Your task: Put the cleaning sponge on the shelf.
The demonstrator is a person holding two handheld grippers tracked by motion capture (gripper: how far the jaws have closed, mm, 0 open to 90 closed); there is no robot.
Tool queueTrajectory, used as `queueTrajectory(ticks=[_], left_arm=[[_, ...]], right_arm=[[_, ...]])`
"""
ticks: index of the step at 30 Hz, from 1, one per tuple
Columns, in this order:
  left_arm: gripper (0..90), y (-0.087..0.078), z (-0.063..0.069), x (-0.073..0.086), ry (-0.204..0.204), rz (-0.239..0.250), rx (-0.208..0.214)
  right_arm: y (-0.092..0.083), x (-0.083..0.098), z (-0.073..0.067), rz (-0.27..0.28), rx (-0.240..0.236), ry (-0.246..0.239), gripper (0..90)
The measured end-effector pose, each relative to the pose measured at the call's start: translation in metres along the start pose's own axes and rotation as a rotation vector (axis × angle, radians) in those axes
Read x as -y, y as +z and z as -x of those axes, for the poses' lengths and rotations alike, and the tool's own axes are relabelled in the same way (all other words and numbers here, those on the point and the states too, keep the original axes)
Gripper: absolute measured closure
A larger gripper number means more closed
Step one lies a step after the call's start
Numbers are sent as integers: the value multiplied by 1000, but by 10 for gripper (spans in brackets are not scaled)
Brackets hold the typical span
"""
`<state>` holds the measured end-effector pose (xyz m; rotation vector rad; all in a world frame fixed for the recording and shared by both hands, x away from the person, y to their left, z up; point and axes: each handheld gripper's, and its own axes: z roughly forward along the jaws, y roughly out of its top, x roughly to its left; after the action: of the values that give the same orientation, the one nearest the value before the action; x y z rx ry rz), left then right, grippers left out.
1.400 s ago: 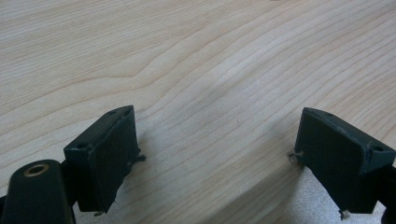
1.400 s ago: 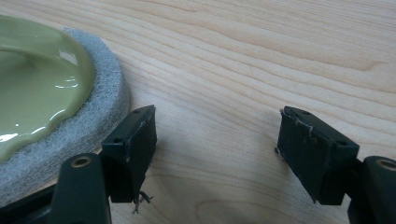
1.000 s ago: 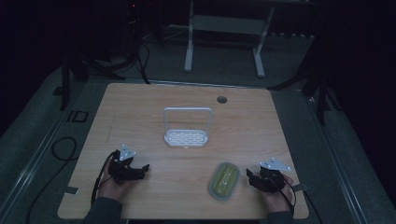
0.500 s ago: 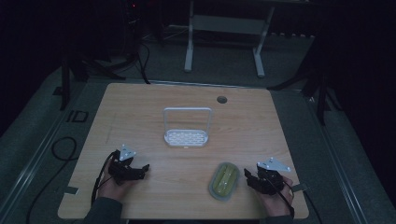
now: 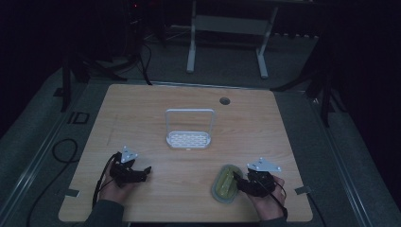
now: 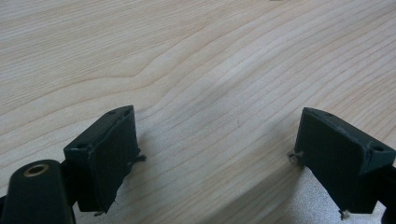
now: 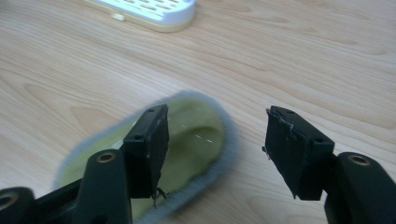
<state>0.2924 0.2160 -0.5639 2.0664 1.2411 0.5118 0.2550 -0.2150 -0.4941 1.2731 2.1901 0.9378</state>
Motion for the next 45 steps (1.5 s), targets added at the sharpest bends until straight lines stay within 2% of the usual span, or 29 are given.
queueTrajectory(ticks=[8, 13, 20, 31, 40, 42, 45], left_arm=[[133, 0, 0, 0, 0, -1, 0], [133, 0, 0, 0, 0, 0, 0], [133, 0, 0, 0, 0, -1, 0], [132, 0, 0, 0, 0, 0, 0], [133, 0, 0, 0, 0, 0, 0], [133, 0, 0, 0, 0, -1, -1], [132, 0, 0, 0, 0, -1, -1]], right_arm=[[9, -7, -19, -26, -33, -4, 284], [17, -9, -27, -48, -28, 0, 206], [25, -6, -31, -89, -36, -1, 198], [22, -5, -27, -127, -49, -30, 344], [18, -7, -21, -183, -56, -48, 459], [19, -9, -20, -209, -62, -73, 508], [19, -11, -19, -230, -65, -91, 528]])
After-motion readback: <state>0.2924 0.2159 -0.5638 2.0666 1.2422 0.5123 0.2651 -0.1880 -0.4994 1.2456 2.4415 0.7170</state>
